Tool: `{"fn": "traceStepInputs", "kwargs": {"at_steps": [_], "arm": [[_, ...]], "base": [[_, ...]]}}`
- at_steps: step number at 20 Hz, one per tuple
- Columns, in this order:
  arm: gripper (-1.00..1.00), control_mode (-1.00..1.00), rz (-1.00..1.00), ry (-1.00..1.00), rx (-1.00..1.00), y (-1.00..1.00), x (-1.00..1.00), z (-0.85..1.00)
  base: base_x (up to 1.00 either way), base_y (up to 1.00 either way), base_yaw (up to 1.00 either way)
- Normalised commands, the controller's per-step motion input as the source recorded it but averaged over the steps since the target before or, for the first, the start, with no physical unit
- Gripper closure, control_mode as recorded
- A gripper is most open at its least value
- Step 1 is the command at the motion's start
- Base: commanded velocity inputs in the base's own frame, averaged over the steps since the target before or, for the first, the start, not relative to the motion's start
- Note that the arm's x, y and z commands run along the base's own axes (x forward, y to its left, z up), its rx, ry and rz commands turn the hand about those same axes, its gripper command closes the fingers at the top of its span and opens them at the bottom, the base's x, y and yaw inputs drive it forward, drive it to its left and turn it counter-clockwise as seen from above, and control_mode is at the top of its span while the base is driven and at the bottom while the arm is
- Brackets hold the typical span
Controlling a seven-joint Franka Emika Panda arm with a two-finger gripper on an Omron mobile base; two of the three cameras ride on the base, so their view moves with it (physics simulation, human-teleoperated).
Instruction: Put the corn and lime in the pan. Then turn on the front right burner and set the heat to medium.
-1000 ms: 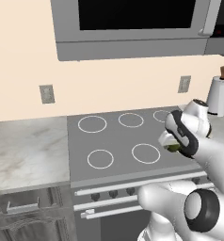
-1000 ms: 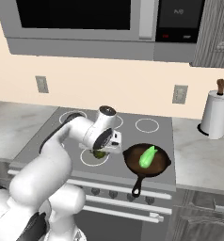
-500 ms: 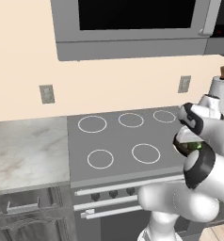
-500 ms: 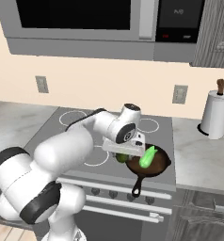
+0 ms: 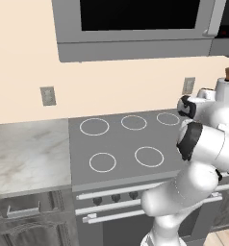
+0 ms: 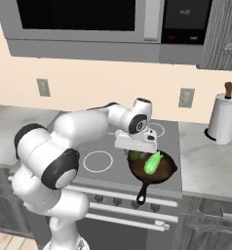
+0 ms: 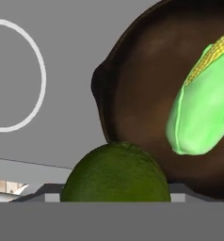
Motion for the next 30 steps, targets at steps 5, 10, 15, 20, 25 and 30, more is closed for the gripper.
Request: {"fn": "traceStepInputs", "kwargs": {"at_steps": [5,10,15,20,25,30], "arm": [[1.00,-1.00,0.00,0.00,-0.05,-0.42,0.37,-0.09],[1.00,-1.00,0.00,0.05,-0.09,-0.41,0.50,-0.06],[1.00,-1.00,0.00,0.06,-0.03,-0.35,0.43,-0.09],[1.00,-1.00,0.08,0.00,0.00,0.00,-0.04,-0.01],[1.00,-1.00,0.13,0.00,0.00,0.07,-0.23,0.00],[1.00,-1.00,0.10,0.00,0.00,0.29,-0.33,0.00]], "base": [[0.00,0.00,0.00],[0.00,0.00,0.00],[0.00,0.00,0.00],[0.00,0.00,0.00],[0.00,0.00,0.00],[0.00,0.00,0.00]]}}
